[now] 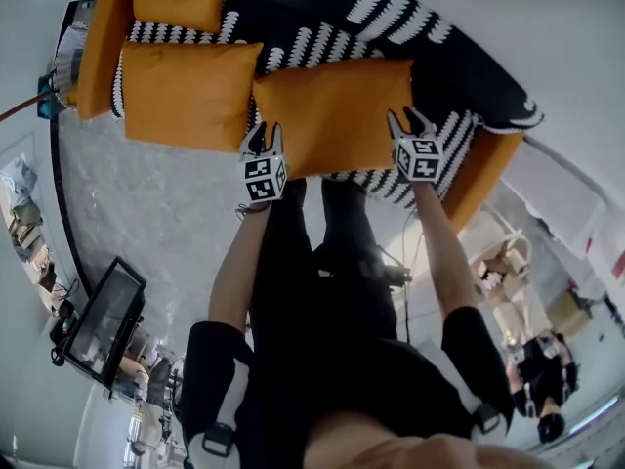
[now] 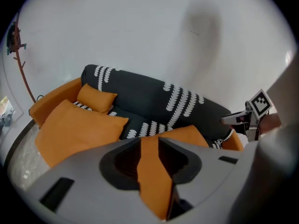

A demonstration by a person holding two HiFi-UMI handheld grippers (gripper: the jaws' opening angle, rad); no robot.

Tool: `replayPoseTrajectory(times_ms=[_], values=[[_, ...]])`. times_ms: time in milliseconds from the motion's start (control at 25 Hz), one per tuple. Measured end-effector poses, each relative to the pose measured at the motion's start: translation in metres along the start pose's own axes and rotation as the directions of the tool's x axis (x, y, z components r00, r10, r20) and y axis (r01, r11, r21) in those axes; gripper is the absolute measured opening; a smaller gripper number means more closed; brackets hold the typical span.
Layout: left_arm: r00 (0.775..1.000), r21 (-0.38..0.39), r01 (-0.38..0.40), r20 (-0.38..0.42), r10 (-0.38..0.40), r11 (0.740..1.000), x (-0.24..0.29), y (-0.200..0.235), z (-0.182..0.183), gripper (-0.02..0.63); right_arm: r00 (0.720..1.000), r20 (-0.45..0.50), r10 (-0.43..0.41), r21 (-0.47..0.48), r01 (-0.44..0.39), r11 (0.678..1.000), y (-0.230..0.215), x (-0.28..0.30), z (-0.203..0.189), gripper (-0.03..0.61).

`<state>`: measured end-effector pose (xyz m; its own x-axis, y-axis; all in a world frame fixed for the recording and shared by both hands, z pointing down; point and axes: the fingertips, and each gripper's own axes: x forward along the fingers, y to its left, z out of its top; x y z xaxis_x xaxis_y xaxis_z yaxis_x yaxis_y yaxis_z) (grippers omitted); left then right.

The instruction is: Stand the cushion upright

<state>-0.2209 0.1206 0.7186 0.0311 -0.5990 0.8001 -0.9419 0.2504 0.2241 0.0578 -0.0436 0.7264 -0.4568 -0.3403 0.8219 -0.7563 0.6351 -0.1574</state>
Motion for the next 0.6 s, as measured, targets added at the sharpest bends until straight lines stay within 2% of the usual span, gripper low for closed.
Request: replayPoseTrajectory(times_ms=[360, 600], values=[[0.994, -0.051, -0.034, -0.108, 0.028, 0.998, 0.060, 0.019, -0.054, 0.135, 0.991, -0.128, -0.045, 0.072, 0.055, 0.996, -0.041, 0.056, -0.061, 0.199], [0.984, -0.075, -0.058, -0.172, 0.044, 0.996, 0.090, 0.023, -0.079, 0.152, 0.980, -0.185, -0.079, 0.061, 0.092, 0.994, -0.065, 0.081, -0.083, 0.217]])
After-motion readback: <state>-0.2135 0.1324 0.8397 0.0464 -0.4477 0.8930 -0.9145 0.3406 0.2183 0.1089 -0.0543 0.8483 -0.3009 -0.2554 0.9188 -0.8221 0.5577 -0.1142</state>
